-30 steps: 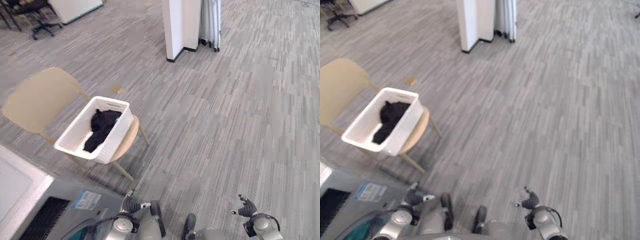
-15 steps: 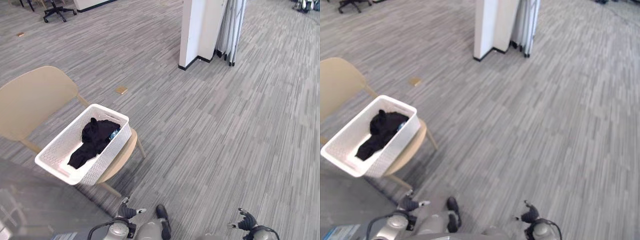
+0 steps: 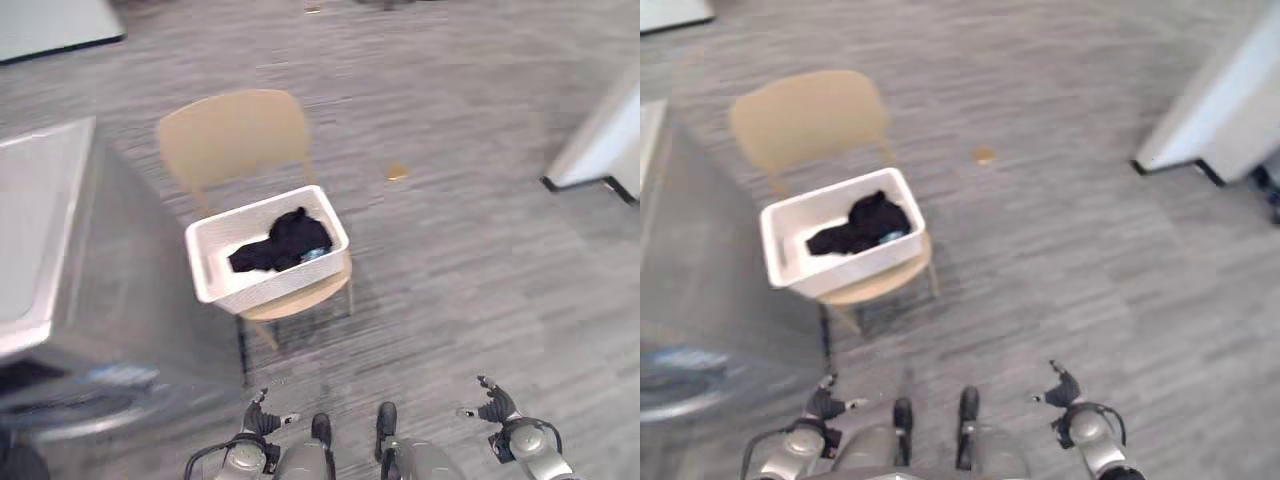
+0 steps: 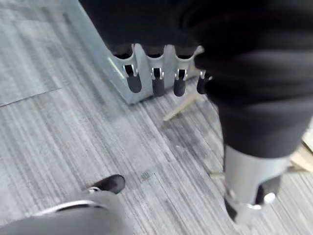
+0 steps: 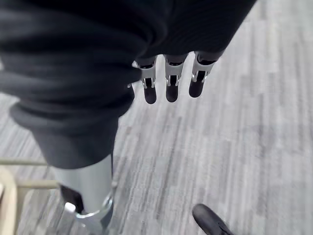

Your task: Grab the laundry basket,head to the washer,open it,put in the laundry and shut it.

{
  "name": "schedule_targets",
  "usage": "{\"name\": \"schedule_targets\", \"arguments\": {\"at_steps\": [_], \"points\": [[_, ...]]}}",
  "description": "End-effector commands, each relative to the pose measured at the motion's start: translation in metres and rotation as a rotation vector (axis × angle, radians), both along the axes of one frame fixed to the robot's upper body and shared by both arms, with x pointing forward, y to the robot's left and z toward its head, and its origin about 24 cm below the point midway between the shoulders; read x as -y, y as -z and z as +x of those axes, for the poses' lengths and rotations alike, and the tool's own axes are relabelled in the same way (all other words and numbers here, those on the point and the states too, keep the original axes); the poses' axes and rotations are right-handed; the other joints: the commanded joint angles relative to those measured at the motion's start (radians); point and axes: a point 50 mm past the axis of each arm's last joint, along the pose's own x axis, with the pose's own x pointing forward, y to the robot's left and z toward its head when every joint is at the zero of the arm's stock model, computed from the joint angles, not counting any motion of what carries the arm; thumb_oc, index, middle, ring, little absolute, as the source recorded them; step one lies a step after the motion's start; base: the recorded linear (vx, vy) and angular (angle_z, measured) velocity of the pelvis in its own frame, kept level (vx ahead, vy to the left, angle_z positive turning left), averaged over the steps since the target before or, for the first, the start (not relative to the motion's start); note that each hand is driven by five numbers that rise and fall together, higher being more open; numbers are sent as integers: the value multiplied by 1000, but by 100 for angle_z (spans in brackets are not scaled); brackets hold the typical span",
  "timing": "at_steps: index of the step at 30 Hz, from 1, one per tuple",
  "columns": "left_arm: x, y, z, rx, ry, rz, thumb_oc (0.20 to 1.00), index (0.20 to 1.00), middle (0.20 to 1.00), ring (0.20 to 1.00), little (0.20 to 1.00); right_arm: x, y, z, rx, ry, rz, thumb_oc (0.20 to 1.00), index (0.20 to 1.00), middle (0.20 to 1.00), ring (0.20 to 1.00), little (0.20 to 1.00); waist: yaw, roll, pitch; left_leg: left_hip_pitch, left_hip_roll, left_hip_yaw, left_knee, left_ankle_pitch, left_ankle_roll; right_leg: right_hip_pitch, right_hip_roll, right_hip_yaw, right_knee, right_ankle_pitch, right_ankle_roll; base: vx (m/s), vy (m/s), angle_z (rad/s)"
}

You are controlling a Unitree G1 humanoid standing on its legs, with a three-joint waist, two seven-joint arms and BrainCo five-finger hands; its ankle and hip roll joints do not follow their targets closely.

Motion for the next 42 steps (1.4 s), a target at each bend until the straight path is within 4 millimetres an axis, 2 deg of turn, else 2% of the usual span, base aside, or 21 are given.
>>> {"name": "schedule_targets", "arguments": {"at_steps": [1, 3, 4, 5, 9, 11, 13, 15, 16, 17, 18, 20, 22, 23, 25, 26, 29, 35, 37, 40, 42], "points": [[-17, -12, 16, 71, -1, 57, 1000, 1000, 1000, 1000, 1000, -3, -5, 0, 49, -12, 14, 1000, 1000, 1000, 1000, 1000, -46, -9, -18, -34, 24, 54, -14, 31, 26, 92, -65, -52, 17, -114, 128, 154, 72, 88], [-29, -13, 11, 58, -31, 86, 1000, 1000, 1000, 1000, 1000, -4, -7, 1, 58, -26, 6, 1000, 1000, 1000, 1000, 1000, -29, -14, -35, -77, 93, 31, -97, 125, -7, 123, -77, -91, 4, -146, 129, 254, 107, 68], [-29, -13, 11, 58, -31, 86, 1000, 1000, 1000, 1000, 1000, -4, -7, 1, 58, -26, 6, 1000, 1000, 1000, 1000, 1000, -30, -14, -35, -76, 93, 29, -99, 126, -7, 123, -77, -93, 4, -147, 129, 352, 101, 46], [-31, -12, 9, 50, -40, 90, 1000, 1000, 1000, 1000, 1000, -4, -7, 0, 58, -27, 5, 1000, 1000, 1000, 1000, 1000, -29, -21, -37, -86, 109, 13, -118, 121, -26, 149, -87, -99, 6, -180, 134, 251, 77, 25], [-36, -12, 7, 51, -74, 98, 1000, 1000, 1000, 1000, 1000, -4, -9, 0, 64, -31, 7, 1000, 1000, 1000, 1000, 1000, -18, -16, -41, -149, 173, 28, -135, 174, -60, 225, -120, -124, 18, -226, 141, 409, 228, 29], [-36, -9, 2, 30, -80, 99, 1000, 1000, 1000, 1000, 1000, -6, -8, -2, 54, -40, 16, 1000, 1000, 1000, 1000, 1000, -16, -7, -57, -129, 167, 42, -123, 190, -63, 263, -146, -123, 42, -234, 157, 475, 316, 5], [-39, -8, -1, 16, -86, 108, 1000, 1000, 1000, 1000, 1000, -8, -8, 0, 60, -41, 21, 1000, 1000, 1000, 1000, 1000, -8, -14, -66, -130, 133, 47, -64, 160, -51, 274, -196, -117, 91, -214, 167, 419, 308, 2], [-44, -10, 2, 20, -90, 126, 1000, 1000, 1000, 1000, 1000, -12, -14, 7, 99, -43, 32, 1000, 1000, 1000, 1000, 1000, -14, -30, -67, -116, 97, 59, -31, 115, -22, 220, -236, -84, 209, -140, 167, 253, 212, -13], [-44, -10, 2, 21, -90, 127, 1000, 1000, 1000, 1000, 1000, -12, -14, 7, 99, -43, 32, 1000, 1000, 1000, 1000, 1000, -13, -31, -68, -117, 95, 61, -30, 114, -21, 217, -239, -82, 212, -141, 169, 288, 304, -20], [-50, -17, 10, 67, -117, 140, 1000, 1000, 1000, 1000, 1000, -16, -34, 25, 206, -79, 20, 1000, 1000, 1000, 1000, 1000, -23, -32, -55, -69, 59, 75, -31, 54, 23, 107, -250, -34, 344, -67, 161, 201, 227, -1], [-50, -17, 10, 67, -117, 140, 1000, 1000, 1000, 1000, 1000, -15, -34, 25, 206, -79, 19, 1000, 1000, 1000, 1000, 1000, -21, -32, -55, -70, 58, 76, -31, 54, 24, 104, -250, -32, 346, -68, 161, 260, 278, 5], [-52, -19, 13, 82, -128, 144, 1000, 1000, 1000, 1000, 1000, -15, -49, 37, 278, -106, 4, 1000, 1000, 1000, 1000, 1000, -37, -22, -43, -15, 44, 72, -57, 38, 33, 31, -208, -18, 344, -99, 155, 99, 79, -8], [-52, -20, 14, 84, -127, 145, 1000, 1000, 1000, 1000, 1000, -13, -67, 48, 351, -141, -26, 1000, 1000, 1000, 1000, 1000, -45, -15, -36, 5, 44, 78, -78, 53, 39, 8, -175, -36, 263, -98, 150, 67, -31, 4], [-52, -17, 10, 65, -131, 152, 1000, 1000, 1000, 1000, 1000, -13, -76, 56, 382, -182, -60, 1000, 1000, 1000, 1000, 1000, -51, -22, -33, 23, 37, 68, -91, 54, 34, -3, -146, -19, 180, -94, 157, 116, -104, 28], [-49, -14, 5, 45, -93, 152, 1000, 1000, 1000, 1000, 1000, -9, -92, 64, 435, -230, -100, 1000, 1000, 1000, 1000, 1000, -47, -30, -33, 33, 30, 46, -102, 61, 31, 21, -129, 17, 125, -97, 174, 61, -79, 25], [-49, -14, 5, 45, -93, 152, 1000, 1000, 1000, 1000, 1000, -9, -92, 64, 434, -229, -101, 1000, 1000, 1000, 1000, 1000, -47, -30, -33, 34, 30, 47, -102, 62, 31, 21, -129, 17, 125, -97, 174, 17, -44, 60], [-42, -8, -4, 12, -37, 132, 1000, 1000, 1000, 1000, 1000, -21, -115, 77, 504, -396, -179, 1000, 1000, 1000, 1000, 1000, -28, -35, -62, 60, 28, 38, -152, 87, 13, 79, -105, 9, 52, -96, 162, 54, -165, 76], [-41, -5, -9, -21, -11, 135, 1000, 1000, 1000, 1000, 1000, -41, -119, 91, 487, -550, -236, 1000, 1000, 1000, 1000, 1000, 14, -18, -54, 29, 48, -22, -198, 162, -24, 120, -62, -40, -18, -104, 133, -65, -158, 24], [-42, -9, 1, 8, -16, 138, 1000, 1000, 1000, 1000, 1000, -46, -126, 103, 507, -590, -289, 1000, 1000, 1000, 1000, 1000, 39, -9, -17, -40, 54, -59, -168, 180, -45, 113, -49, -70, -32, -115, 117, -142, -150, 44], [-39, -14, 12, 42, -15, 133, 1000, 1000, 1000, 1000, 1000, -48, -134, 115, 528, -610, -351, 1000, 1000, 1000, 1000, 1000, 54, -1, 22, -106, 45, -88, -108, 177, -49, 89, -56, -105, -21, -109, 105, -160, -75, 62], [-39, -15, 17, 55, -16, 133, 1000, 1000, 1000, 1000, 1000, -53, -141, 126, 543, -627, -384, 1000, 1000, 1000, 1000, 1000, 60, 2, 45, -129, 26, -100, -50, 134, -37, 49, -73, -127, -5, -104, 101, -175, -21, 69]]}}
